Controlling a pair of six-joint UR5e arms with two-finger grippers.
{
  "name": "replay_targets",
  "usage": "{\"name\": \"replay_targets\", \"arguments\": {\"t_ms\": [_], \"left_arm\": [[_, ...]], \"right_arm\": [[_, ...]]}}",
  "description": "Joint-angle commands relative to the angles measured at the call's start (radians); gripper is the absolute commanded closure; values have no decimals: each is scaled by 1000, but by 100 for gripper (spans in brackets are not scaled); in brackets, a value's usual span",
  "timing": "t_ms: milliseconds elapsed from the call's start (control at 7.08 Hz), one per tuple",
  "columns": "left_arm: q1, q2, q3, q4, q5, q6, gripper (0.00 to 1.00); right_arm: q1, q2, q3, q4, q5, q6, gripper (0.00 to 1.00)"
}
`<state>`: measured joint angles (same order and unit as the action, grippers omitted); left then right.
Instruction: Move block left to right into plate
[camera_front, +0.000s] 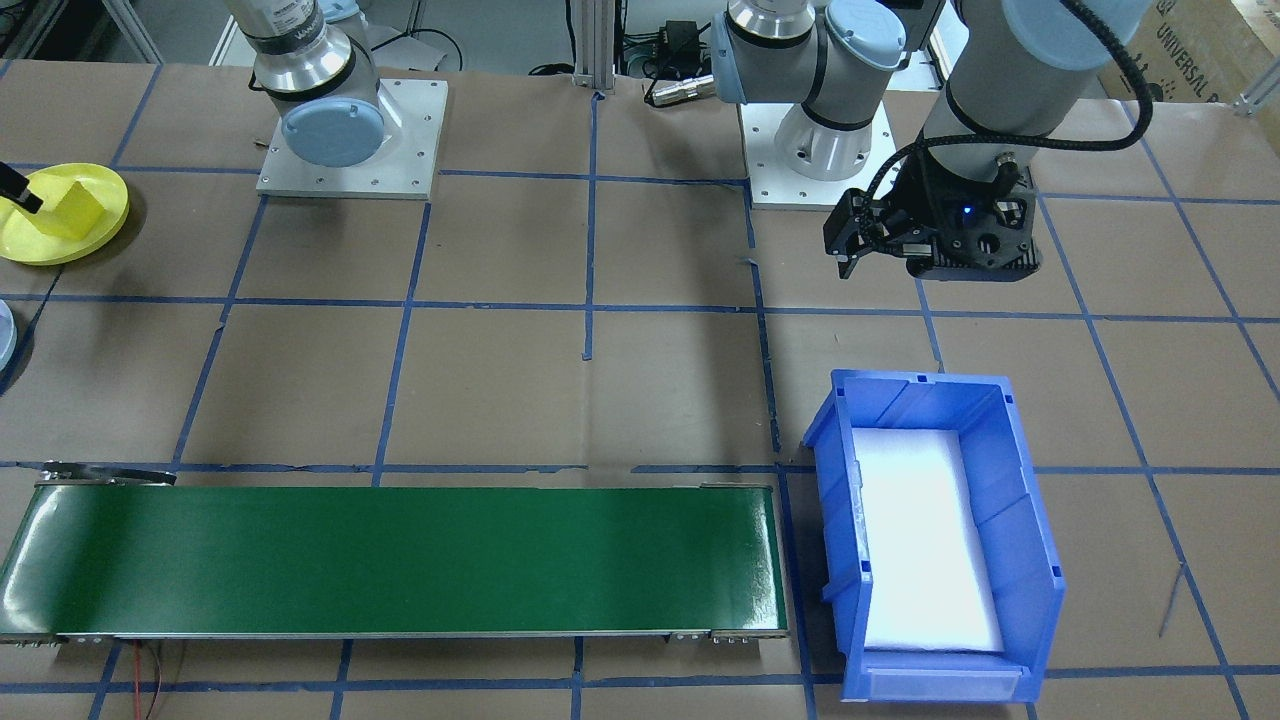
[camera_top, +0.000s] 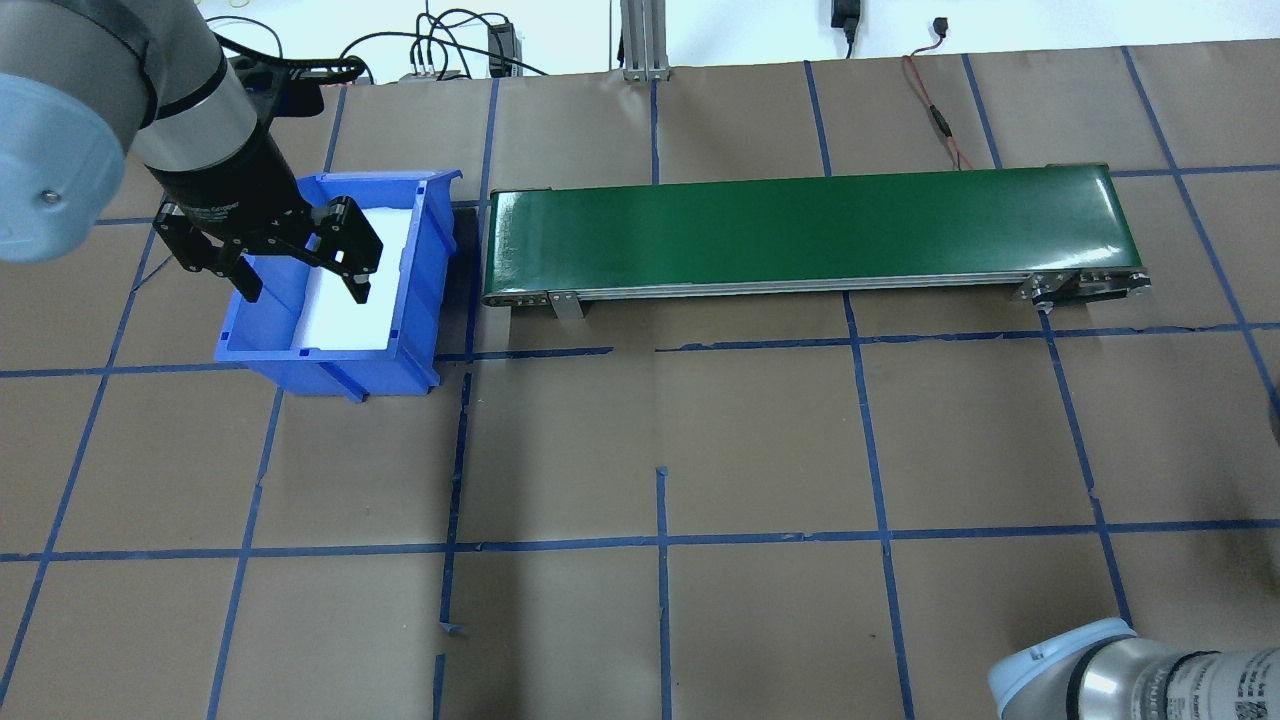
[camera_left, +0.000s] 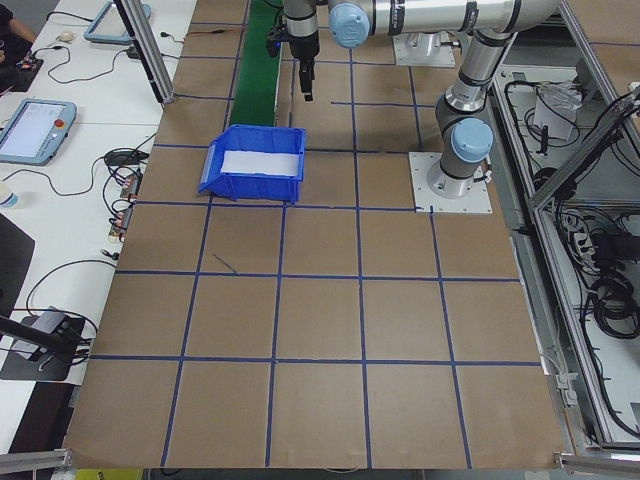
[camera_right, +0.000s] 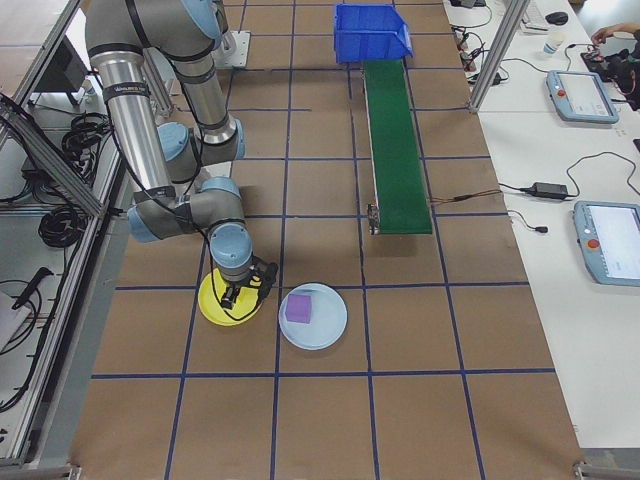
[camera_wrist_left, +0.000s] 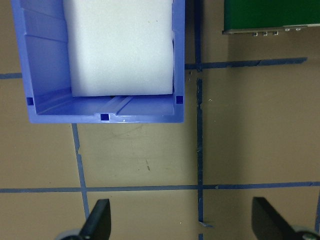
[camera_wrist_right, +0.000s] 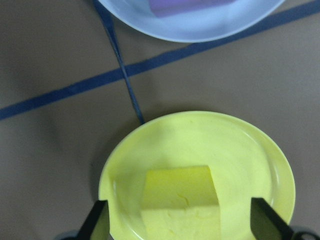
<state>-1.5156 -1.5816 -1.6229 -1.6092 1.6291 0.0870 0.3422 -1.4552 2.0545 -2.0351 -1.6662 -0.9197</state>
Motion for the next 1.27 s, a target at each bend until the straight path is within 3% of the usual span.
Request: {"name": "replay_targets", "arguments": {"t_ms": [0, 141, 282, 424, 706, 847, 1130], "left_arm": [[0, 0, 0, 0, 0, -1, 0], [0, 0, 0, 0, -2, -1, 0], [0, 0, 0, 0, -2, -1, 0], [0, 0, 0, 0, -2, -1, 0], [0, 0, -2, -2, 0, -1, 0], [0, 0, -2, -2, -2, -1, 0], [0, 0, -2, -2, 0, -1, 0]], "right_arm": [[337, -36, -141, 152, -10, 276, 0], [515, -54, -231, 329, -17, 500, 0], [693, -54, -299, 375, -6, 660, 0], [862, -54, -328, 375, -18, 767, 0], [1112, -95, -344, 371, 47, 817, 0], [1197, -117, -374, 378, 27, 878, 0], [1219, -198, -390, 426, 36, 946, 0]]}}
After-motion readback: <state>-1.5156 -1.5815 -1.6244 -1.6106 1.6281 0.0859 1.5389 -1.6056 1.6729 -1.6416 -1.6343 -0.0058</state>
